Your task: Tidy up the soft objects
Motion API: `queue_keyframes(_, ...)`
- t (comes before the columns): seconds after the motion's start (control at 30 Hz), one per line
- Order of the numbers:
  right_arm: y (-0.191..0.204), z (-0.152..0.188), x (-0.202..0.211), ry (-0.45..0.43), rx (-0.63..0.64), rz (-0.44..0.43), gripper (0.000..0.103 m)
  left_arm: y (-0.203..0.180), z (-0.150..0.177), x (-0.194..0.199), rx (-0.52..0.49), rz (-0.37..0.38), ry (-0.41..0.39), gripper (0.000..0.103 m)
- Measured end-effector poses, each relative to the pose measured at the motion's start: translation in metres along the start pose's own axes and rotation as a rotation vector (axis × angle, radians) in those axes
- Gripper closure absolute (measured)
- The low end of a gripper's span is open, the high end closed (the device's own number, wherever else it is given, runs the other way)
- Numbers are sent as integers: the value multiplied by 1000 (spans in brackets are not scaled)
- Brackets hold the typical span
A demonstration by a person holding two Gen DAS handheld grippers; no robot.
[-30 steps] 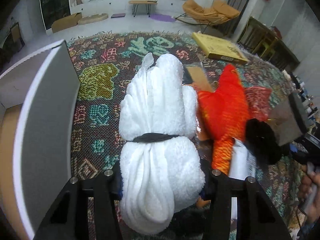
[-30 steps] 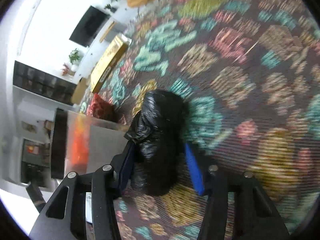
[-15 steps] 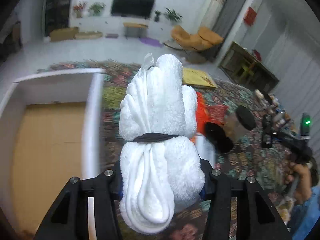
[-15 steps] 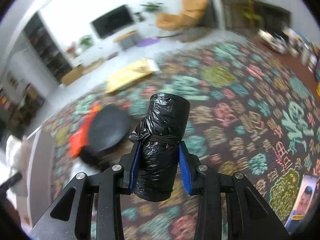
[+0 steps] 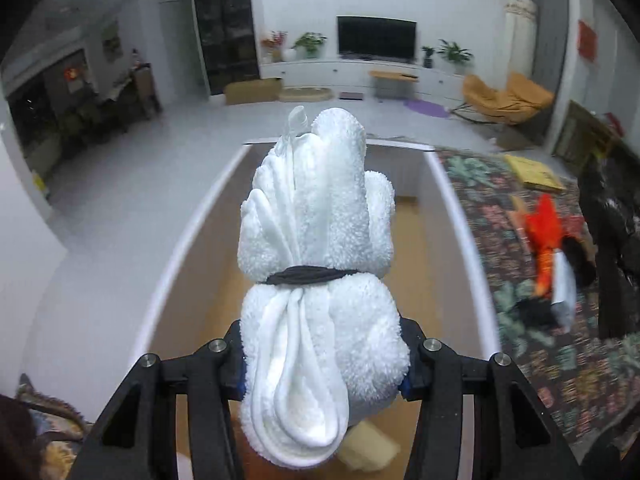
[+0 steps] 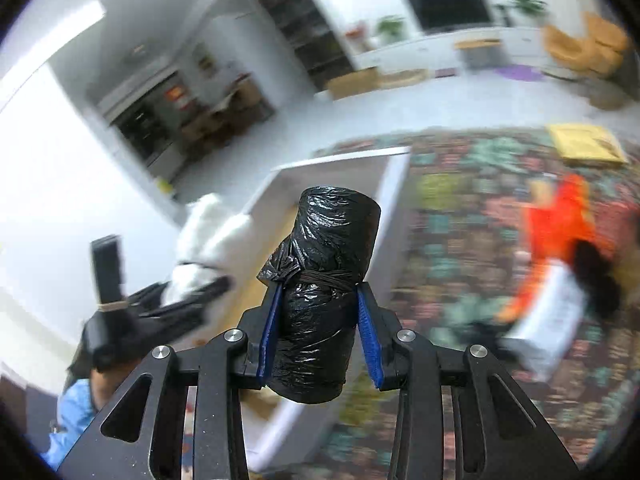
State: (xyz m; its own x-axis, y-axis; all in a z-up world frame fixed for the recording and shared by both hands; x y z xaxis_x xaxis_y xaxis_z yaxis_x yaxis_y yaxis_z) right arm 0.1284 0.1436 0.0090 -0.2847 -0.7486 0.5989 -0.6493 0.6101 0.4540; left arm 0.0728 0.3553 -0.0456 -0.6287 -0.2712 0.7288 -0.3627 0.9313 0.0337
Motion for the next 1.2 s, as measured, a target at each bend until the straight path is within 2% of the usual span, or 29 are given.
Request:
queue_keyframes(0.13,34,9,-31,43,54,-20,62,16,10,1,-6,-51,-6,51)
queue_keyframes(0.2,44,12,-45,63,60,-27,50,19,13,1,-3,-104,-17,46)
queue_keyframes(0.23,39,12,-50,69,48,-28,30,20,14,-1,-4,-129,-17,39)
queue_keyframes(0.27,35,8,-54,62,36,-20,26,21,15,-1,-8,-155,-20,30)
queue_keyframes(0.33,30,8,-49,45,22,-15,26,20,15,-1,-16,-187,-34,18)
queue_keyframes(0.37,24,8,-46,39,18,-4,26,19,15,0,-20,-197,-44,16)
queue_keyframes(0.5,-2,11,-27,3,-10,67,26,8,13,2,-30,-182,-60,16)
queue_keyframes(0.57,-31,18,-16,-9,-55,108,26,3,9,5,-39,-166,-65,16)
queue_keyframes(0.7,-84,37,7,-24,-126,203,26,-30,5,10,-72,-132,-78,16)
queue_keyframes(0.8,-127,59,26,-34,-141,313,26,-59,4,19,-89,-81,-91,16)
queue_keyframes(0.87,-161,81,43,-44,-153,420,26,-83,5,27,-94,-20,-98,16)
queue_keyframes(0.97,-213,118,67,-38,-214,582,26,-135,15,43,-94,151,-86,15)
queue_keyframes(1.0,-233,133,75,-36,-239,641,26,-163,24,49,-101,248,-68,14)
queue_keyframes(1.1,-273,164,94,-30,-292,760,26,-223,53,54,-144,408,2,8)
queue_keyframes(1.2,-309,182,112,-32,-323,864,26,-281,92,36,-221,479,88,8)
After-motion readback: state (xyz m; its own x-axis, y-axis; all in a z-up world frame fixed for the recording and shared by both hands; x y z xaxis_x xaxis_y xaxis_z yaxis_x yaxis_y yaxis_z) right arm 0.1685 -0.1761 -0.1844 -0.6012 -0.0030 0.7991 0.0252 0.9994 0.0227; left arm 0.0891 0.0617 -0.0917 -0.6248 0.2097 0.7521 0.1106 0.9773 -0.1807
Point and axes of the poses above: each gripper's, at about its wrist camera, not at the fingertips, and x roughly against the way its jaws point, y to its left, z to its underside, the point moved 7 cm from there along -x, roughly the way its jaws point, and after that the axes turned 1 degree about -y, right-handed, at the moved point
